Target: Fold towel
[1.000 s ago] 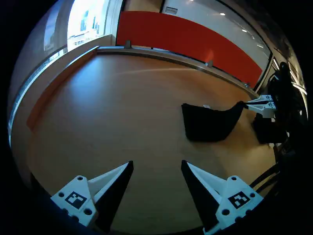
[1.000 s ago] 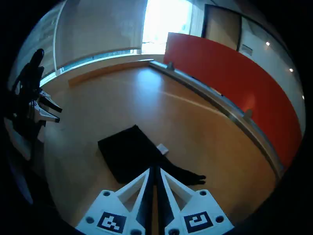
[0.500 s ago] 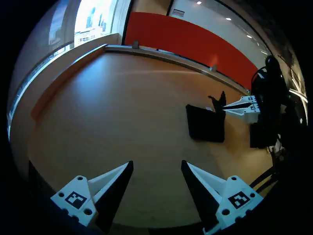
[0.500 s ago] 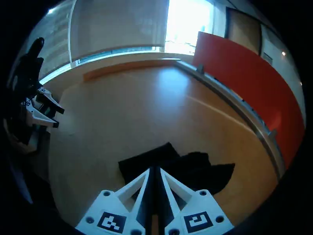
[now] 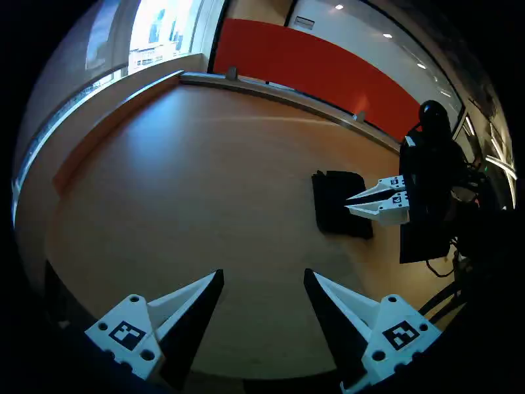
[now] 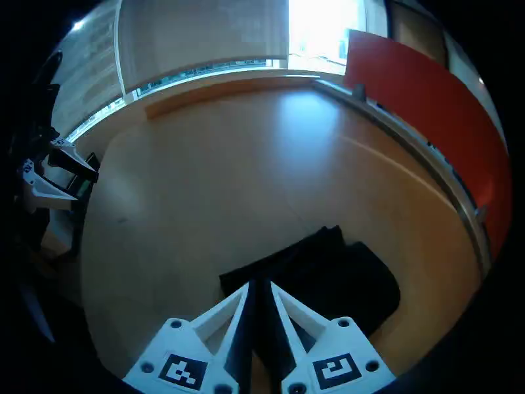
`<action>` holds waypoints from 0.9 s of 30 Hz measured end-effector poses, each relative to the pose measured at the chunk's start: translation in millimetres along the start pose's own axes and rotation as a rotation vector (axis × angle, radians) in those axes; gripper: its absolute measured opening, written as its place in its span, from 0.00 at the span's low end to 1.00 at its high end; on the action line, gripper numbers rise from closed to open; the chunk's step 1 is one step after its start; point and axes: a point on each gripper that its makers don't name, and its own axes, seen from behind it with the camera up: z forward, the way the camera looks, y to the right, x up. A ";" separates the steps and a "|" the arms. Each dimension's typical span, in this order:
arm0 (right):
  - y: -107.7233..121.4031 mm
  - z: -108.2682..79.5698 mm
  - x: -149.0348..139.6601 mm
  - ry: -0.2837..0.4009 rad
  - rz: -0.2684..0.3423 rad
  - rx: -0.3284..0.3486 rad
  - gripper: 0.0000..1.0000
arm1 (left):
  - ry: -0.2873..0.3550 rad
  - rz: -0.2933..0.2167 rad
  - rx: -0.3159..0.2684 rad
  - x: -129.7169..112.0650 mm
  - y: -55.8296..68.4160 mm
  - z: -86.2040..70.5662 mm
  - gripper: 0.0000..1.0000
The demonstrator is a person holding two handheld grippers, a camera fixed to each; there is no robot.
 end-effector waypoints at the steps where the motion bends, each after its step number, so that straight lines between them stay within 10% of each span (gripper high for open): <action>1: -0.2 -1.2 -0.1 0.000 0.002 0.002 0.19 | -0.001 0.001 -0.001 0.1 0.6 0.5 0.90; 8: 1.8 -9.9 -3.5 0.005 0.013 0.000 0.62 | -0.003 0.006 -0.004 1.1 3.0 2.1 0.90; 27: 14.2 -40.7 -77.6 -0.056 0.090 -0.077 0.65 | -0.009 0.008 -0.005 1.5 6.3 4.7 0.90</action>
